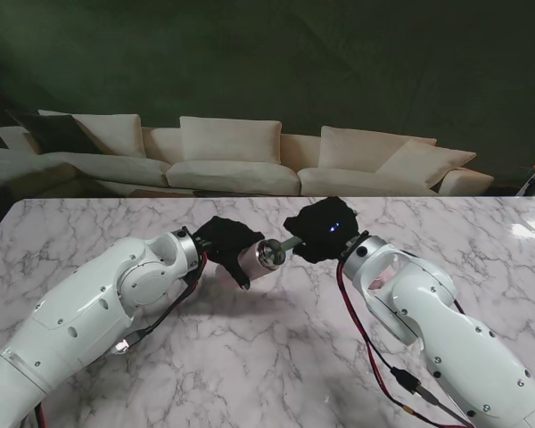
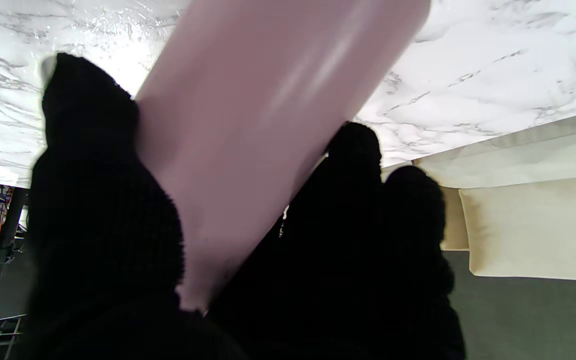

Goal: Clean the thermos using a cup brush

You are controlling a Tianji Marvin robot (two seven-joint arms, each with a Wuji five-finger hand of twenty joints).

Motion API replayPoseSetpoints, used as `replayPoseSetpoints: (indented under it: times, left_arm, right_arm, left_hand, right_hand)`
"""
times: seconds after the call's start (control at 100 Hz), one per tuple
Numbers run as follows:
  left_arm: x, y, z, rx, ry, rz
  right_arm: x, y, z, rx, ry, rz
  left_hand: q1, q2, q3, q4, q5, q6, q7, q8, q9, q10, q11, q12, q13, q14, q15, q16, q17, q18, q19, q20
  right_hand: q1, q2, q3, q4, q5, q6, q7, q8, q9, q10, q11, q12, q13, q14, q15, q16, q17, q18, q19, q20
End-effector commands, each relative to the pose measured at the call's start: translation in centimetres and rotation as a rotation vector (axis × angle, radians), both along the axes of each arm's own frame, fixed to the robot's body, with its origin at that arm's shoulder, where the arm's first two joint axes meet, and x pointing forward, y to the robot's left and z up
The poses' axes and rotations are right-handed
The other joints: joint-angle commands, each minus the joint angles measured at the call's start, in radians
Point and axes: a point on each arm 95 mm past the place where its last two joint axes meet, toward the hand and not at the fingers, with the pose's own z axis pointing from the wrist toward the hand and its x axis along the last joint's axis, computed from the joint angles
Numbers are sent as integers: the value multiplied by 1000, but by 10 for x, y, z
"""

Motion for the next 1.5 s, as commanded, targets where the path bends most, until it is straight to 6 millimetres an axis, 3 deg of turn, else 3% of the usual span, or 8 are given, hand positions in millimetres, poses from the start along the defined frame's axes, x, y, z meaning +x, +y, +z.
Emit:
replayPoseSetpoints:
  times: [0.0,0.97,1.33,1.49]
  left_arm:
    - [-1,-1,-1,16,8,-4]
    - [-1,3,-2,28,6,2]
    - [-2,6,2,14,-8,6]
    - [-3,8,5,-17,-20,18]
  right_arm:
    - [-7,1,9,16,-26,12]
    - [-45,-61,48,101,-201,-123]
    - [-66,-97,51,175,-248,-248]
    - [-74,-115,35,231,-198,-323]
  left_hand:
    - [277,325,492,89,99,-206,133,60,38,-48,99,38,40,-12,34,-1,8,-77,32,8]
    - [275,324,493,87,100,-208,138,60,38,-48,103,40,41,-15,36,0,8,-79,33,8]
    - [274,325,494,86,99,-210,139,60,37,-50,104,39,39,-16,35,-1,7,-80,32,9]
    - [274,325,494,86,97,-208,138,59,36,-50,104,38,39,-17,35,-1,7,-80,32,9]
  right_hand:
    - [85,61,123,26,55,-31,53,1,65,-13,86,11,36,-151,212,55,62,-24,151,-11]
    - [90,45,143,24,66,-32,56,18,77,-16,87,20,34,-151,219,60,65,-12,156,-28]
    - [94,45,140,24,66,-25,49,11,71,-5,73,17,34,-132,200,52,49,3,146,-30]
    - [100,51,128,27,65,-19,45,5,66,2,49,7,33,-102,171,39,31,22,133,-29]
